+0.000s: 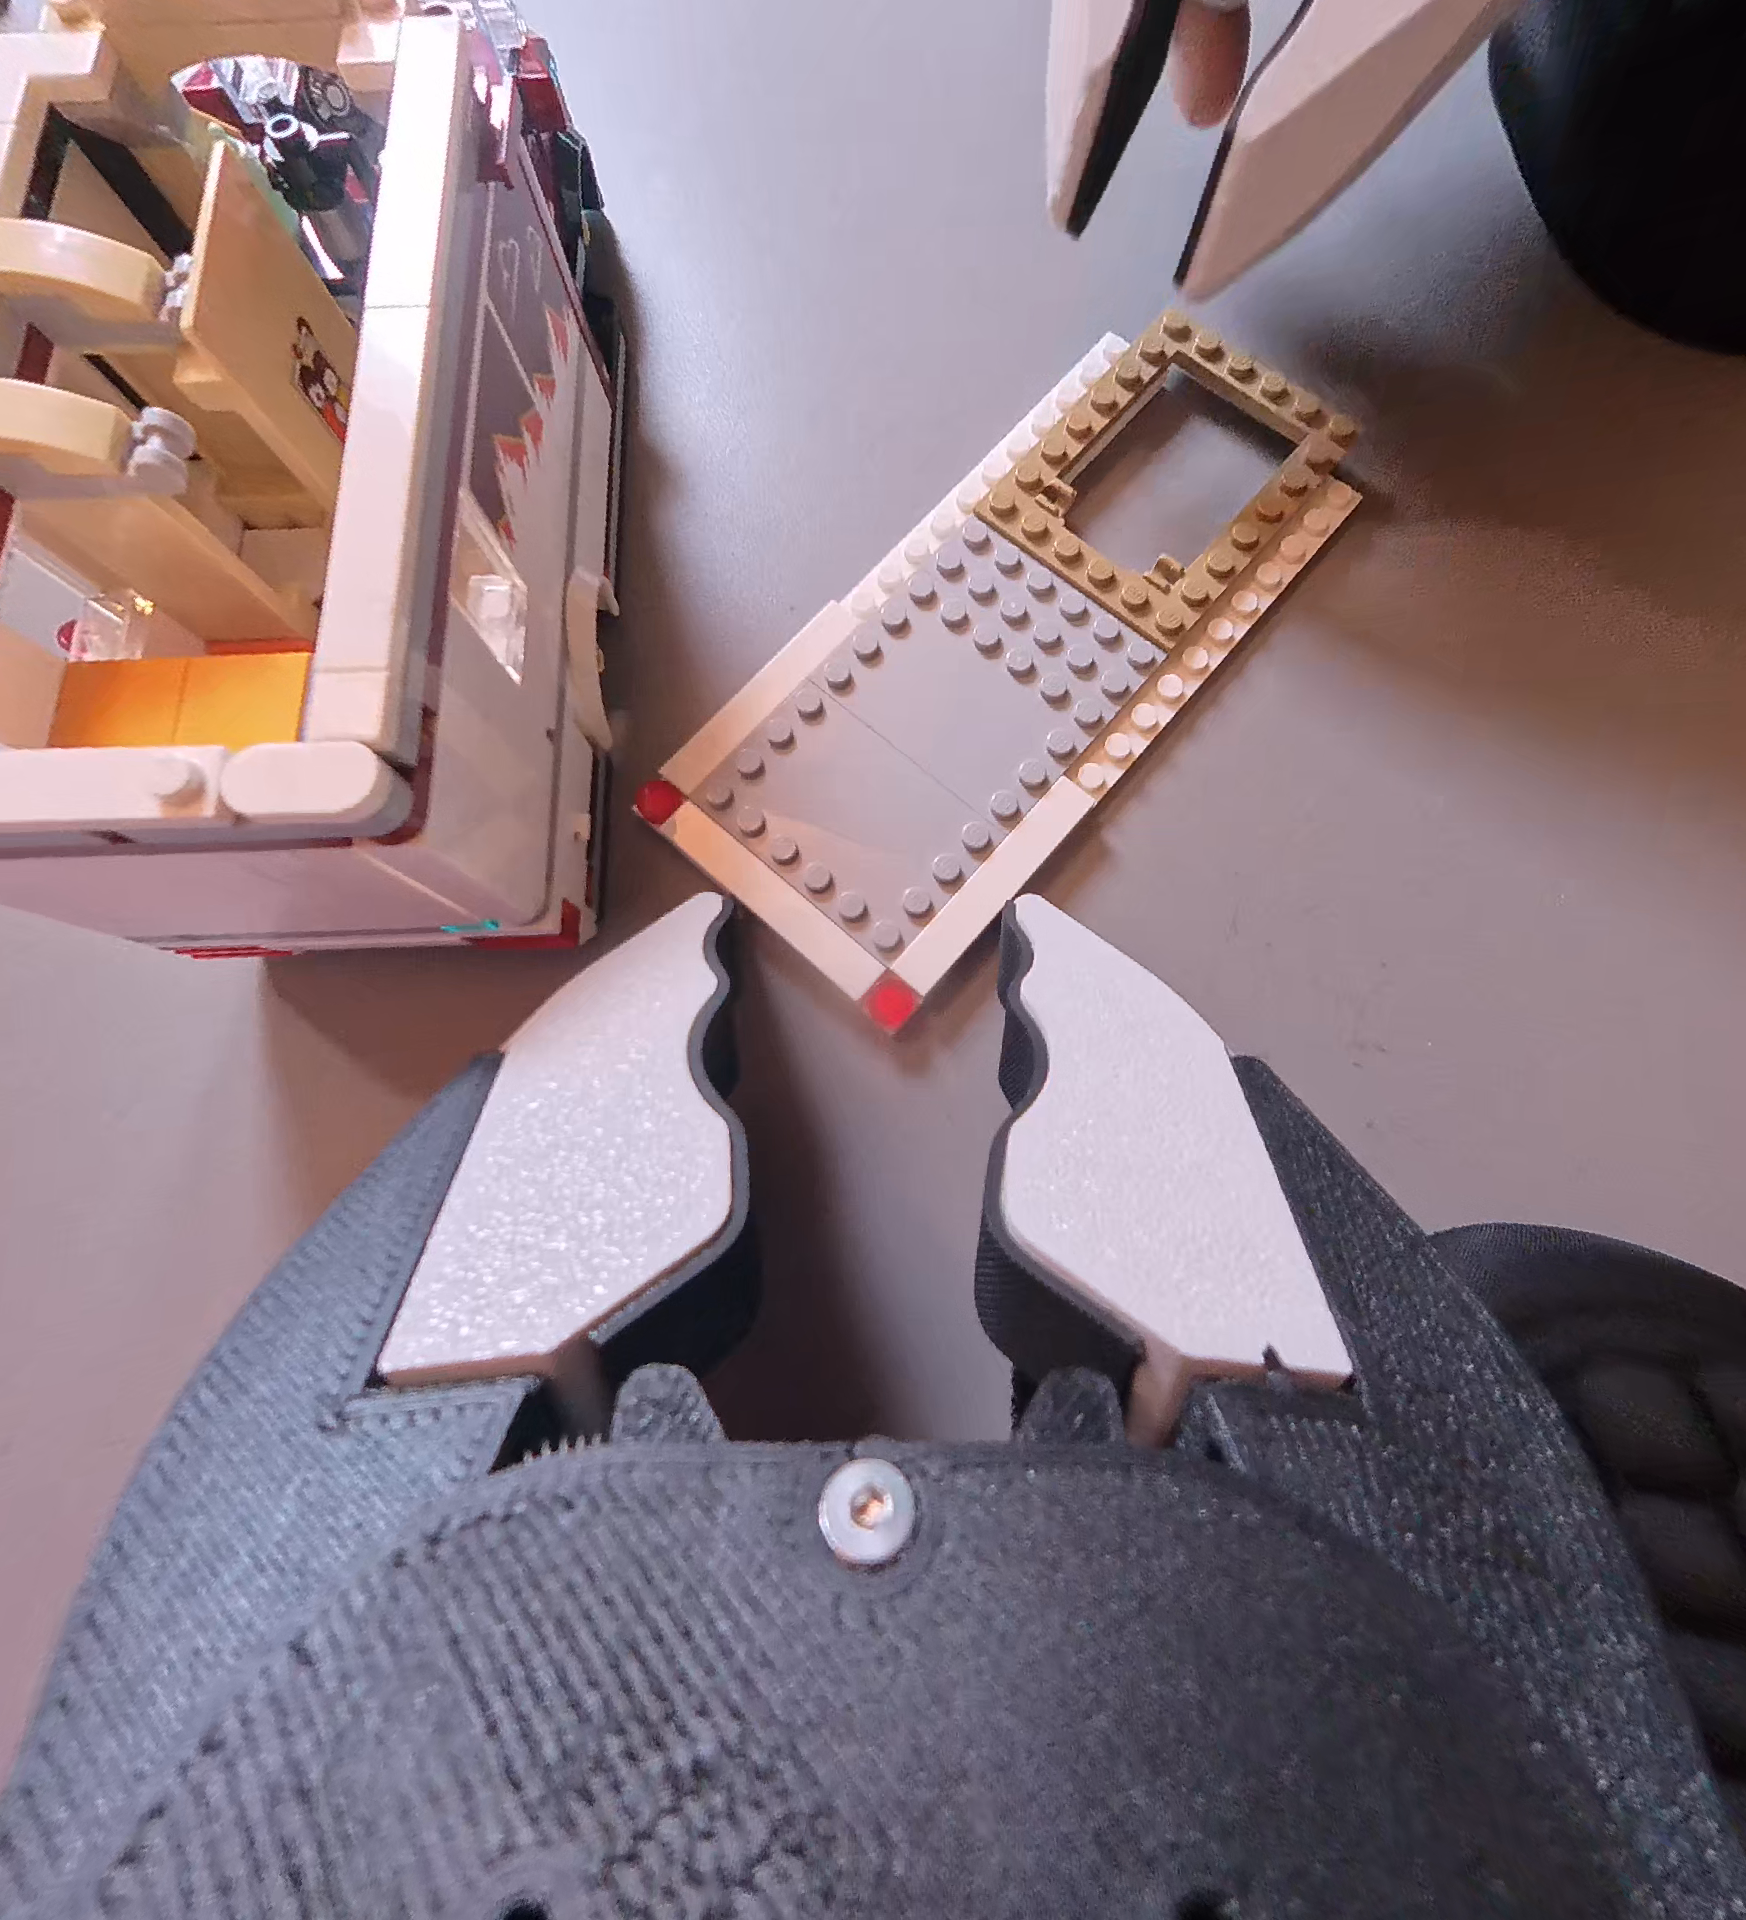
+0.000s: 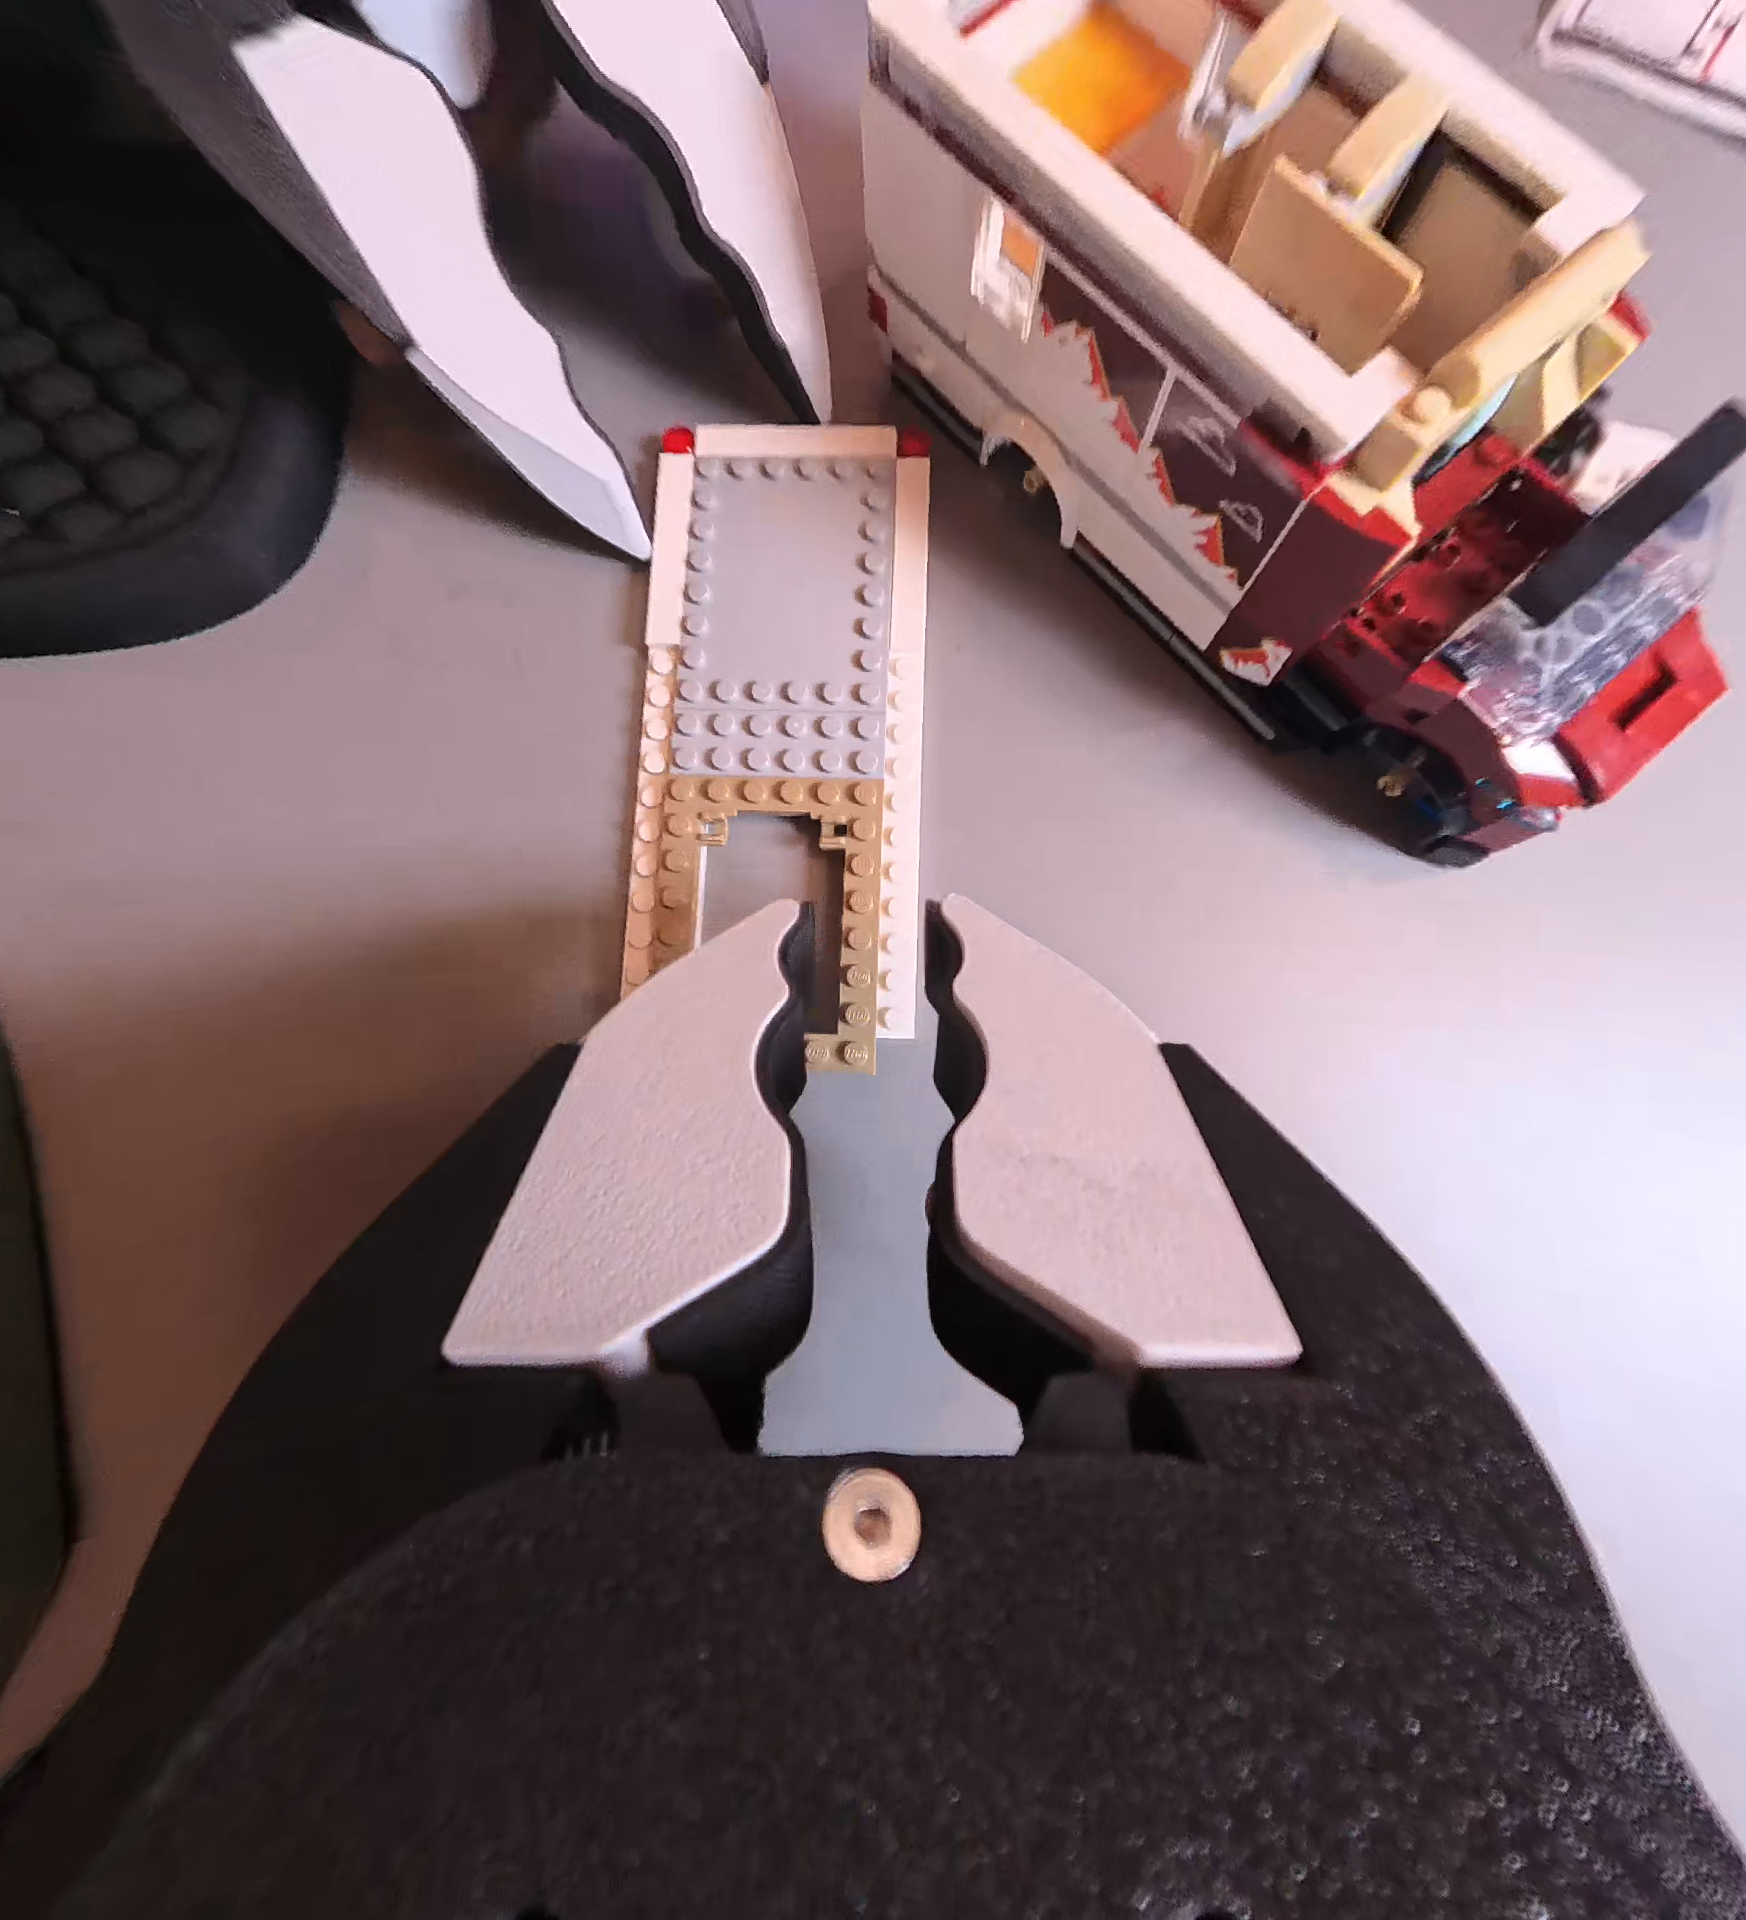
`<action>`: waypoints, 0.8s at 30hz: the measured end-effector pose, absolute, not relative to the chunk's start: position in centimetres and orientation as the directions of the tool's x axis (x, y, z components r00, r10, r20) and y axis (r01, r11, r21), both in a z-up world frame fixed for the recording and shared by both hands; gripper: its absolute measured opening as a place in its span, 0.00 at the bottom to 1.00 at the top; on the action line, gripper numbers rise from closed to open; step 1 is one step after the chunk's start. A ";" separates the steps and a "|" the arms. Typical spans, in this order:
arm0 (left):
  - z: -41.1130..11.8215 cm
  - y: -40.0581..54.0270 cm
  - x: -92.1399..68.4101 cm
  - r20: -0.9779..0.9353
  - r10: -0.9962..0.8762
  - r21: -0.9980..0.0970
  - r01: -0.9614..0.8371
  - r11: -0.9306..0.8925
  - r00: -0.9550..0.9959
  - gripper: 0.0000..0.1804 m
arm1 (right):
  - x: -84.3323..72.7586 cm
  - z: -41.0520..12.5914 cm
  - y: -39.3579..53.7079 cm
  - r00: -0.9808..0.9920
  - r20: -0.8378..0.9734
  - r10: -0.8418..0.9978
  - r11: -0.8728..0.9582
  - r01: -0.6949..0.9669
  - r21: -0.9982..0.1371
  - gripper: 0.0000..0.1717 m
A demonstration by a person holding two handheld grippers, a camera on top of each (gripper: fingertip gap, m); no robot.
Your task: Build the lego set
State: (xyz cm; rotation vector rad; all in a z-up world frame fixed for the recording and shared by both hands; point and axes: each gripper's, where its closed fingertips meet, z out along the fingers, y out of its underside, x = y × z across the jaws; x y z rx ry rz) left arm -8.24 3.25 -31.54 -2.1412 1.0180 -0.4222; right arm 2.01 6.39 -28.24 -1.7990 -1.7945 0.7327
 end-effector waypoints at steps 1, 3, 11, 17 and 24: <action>-31.5 3.3 -8.2 -0.012 -0.772 -0.724 -0.538 -0.431 0.635 0.27 | 2.2 -28.0 6.4 -0.017 -0.024 1.000 -0.004 0.723 -0.691 0.11; -31.6 3.2 -8.2 -0.010 -0.772 -0.725 -0.537 -0.432 0.635 0.27 | 2.6 -28.1 6.0 -0.029 -0.018 0.999 0.009 0.719 -0.695 0.12; -31.5 3.2 -8.2 -0.011 -0.772 -0.724 -0.538 -0.433 0.636 0.27 | 0.8 -29.1 4.0 -0.078 0.032 0.996 0.079 0.721 -0.688 0.18; -31.5 3.0 -8.1 -0.046 -0.775 -0.704 -0.571 -0.422 0.630 0.26 | -0.1 -30.4 3.9 -0.064 0.016 0.998 0.060 0.786 -0.615 0.23; -31.5 2.5 -7.8 -0.052 -0.787 -0.694 -0.589 -0.415 0.615 0.26 | 0.0 -30.4 4.3 -0.082 0.034 0.996 0.087 0.823 -0.561 0.23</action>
